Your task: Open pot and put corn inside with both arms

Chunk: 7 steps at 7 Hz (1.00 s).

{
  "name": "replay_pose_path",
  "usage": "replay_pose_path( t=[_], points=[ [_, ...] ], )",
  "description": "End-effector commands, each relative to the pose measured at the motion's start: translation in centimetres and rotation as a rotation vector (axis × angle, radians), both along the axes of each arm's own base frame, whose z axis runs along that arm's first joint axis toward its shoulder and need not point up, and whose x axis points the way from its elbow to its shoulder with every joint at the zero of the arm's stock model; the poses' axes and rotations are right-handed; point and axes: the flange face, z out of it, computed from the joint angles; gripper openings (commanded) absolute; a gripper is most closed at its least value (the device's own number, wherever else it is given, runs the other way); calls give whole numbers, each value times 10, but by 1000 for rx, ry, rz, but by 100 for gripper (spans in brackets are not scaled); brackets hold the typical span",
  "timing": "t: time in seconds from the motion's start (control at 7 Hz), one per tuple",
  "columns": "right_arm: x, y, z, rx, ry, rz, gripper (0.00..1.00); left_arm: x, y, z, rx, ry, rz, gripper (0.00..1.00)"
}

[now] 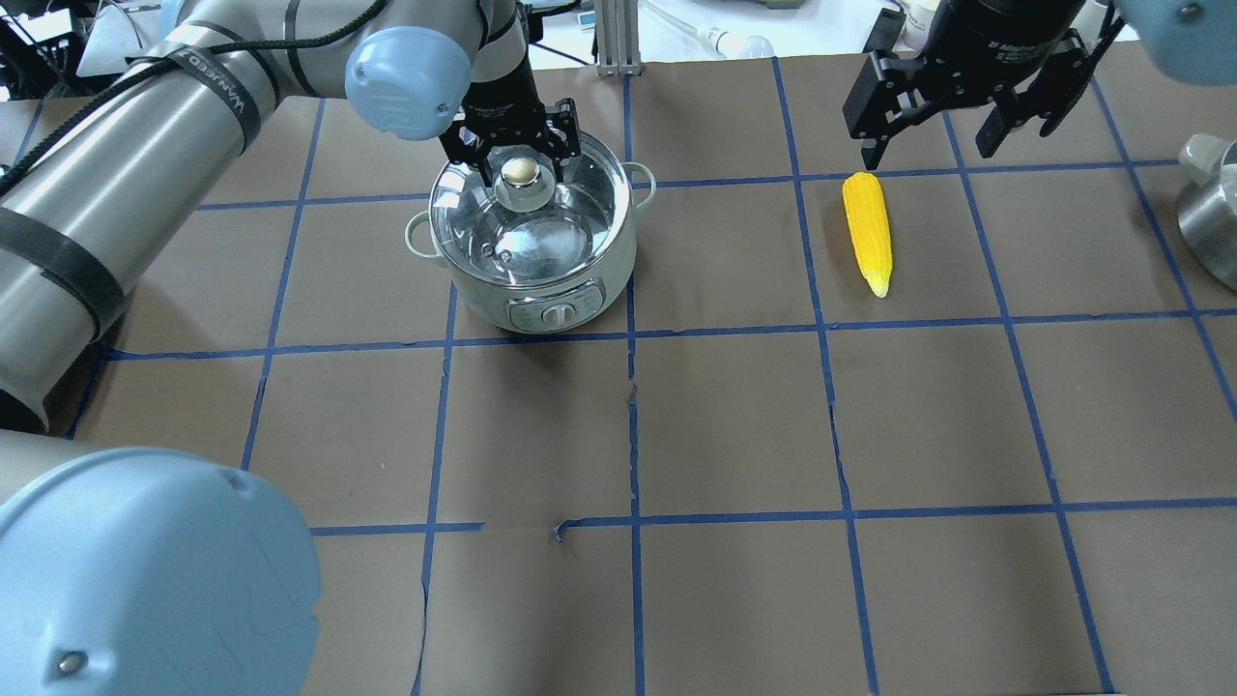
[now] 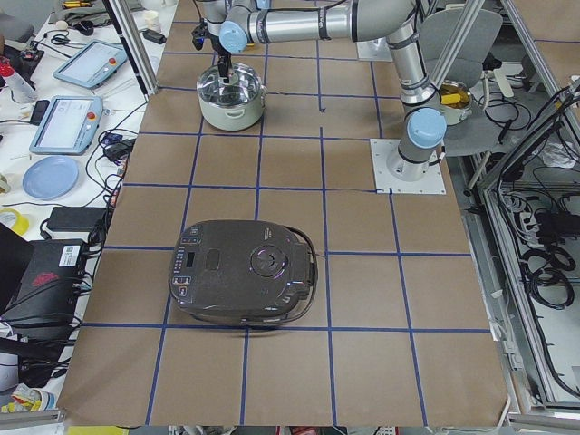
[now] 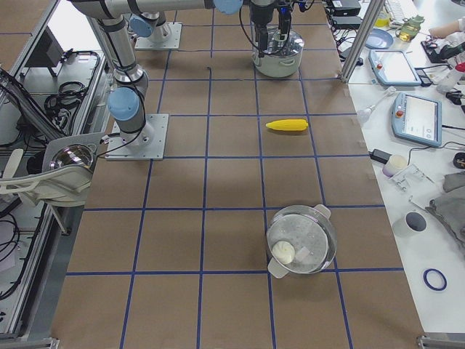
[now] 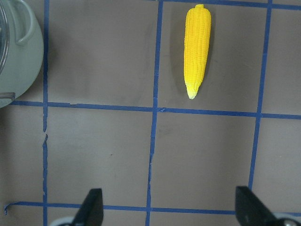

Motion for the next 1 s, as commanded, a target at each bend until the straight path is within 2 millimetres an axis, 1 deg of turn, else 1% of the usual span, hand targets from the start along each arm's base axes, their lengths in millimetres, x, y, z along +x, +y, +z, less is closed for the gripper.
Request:
replay_pose_path(
  t=[0.0,0.14,0.29,0.43,0.57,0.71,0.86],
  points=[
    [0,0,0,-1,0,0,100,0,1,3,-17,4,0,3],
    [0,-1,0,-1,0,0,100,0,2,10,-29,5,0,0],
    [0,-1,-1,-2,-3,0,100,0,0,32,-67,12,0,0],
    [2,-11,4,-66,-26,-1,100,8,-5,61,-96,9,-12,0],
    [-7,-20,2,-88,-20,19,100,51,-17,63,-79,-46,-56,0],
    [-30,-36,-8,-94,-49,-4,100,120,-25,58,-1,-60,-66,0],
    [-42,-64,-33,-102,-67,-19,100,184,-30,56,26,-69,-111,0]
  ],
)
